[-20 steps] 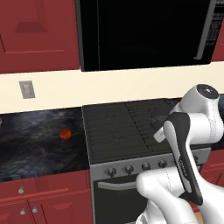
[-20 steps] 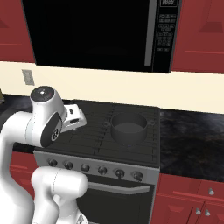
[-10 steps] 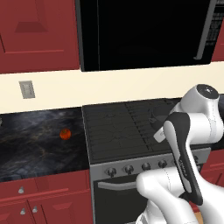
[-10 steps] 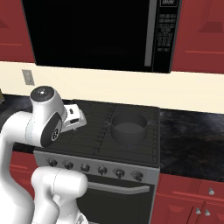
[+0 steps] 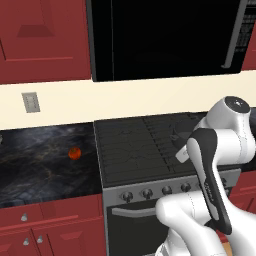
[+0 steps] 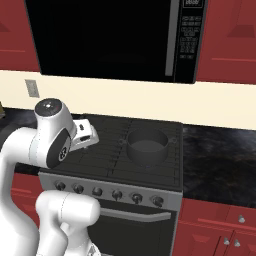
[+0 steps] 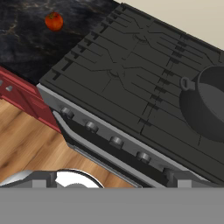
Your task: Turn on the burner for the pot on the stove. Wait thirty seconds for the pot to heat up. Then add the tomato to the pot.
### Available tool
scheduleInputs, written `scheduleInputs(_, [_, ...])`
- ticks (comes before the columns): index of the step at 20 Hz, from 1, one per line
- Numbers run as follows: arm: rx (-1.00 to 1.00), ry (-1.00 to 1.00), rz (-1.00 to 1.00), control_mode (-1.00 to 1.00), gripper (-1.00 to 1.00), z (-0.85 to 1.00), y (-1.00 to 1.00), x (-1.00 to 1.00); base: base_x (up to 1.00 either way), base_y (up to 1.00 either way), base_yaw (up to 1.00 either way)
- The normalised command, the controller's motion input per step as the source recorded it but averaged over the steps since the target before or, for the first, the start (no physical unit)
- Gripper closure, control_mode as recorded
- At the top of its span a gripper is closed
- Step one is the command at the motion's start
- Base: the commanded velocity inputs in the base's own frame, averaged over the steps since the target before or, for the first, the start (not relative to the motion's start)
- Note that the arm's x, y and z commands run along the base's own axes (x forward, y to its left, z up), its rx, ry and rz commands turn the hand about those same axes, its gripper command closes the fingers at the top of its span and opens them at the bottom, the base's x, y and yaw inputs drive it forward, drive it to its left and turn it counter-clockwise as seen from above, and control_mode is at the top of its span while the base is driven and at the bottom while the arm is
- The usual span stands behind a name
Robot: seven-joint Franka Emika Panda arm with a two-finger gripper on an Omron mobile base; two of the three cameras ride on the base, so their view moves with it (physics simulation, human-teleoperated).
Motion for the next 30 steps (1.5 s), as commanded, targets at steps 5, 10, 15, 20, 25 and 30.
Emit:
scheduleInputs(5, [0.00, 0.00, 0.00, -1.00, -1.00, 0.00, 0.00, 0.00, 0.00, 0.00, 0.00])
scheduleInputs(10, [0.00, 0.00, 0.00, -1.00, -1.00, 0.00, 0.00, 0.00, 0.00, 0.00, 0.00])
scheduleInputs(15, [0.00, 0.00, 0.00, -1.00, -1.00, 0.00, 0.00, 0.00, 0.00, 0.00, 0.00])
scheduleInputs(20, [0.00, 0.00, 0.00, -1.00, -1.00, 0.00, 0.00, 0.00, 0.00, 0.00, 0.00])
scheduleInputs(25, [0.00, 0.00, 0.00, -1.00, -1.00, 0.00, 0.00, 0.00, 0.00, 0.00, 0.00])
scheduleInputs(30, [0.00, 0.00, 0.00, -1.00, -1.00, 0.00, 0.00, 0.00, 0.00, 0.00, 0.00])
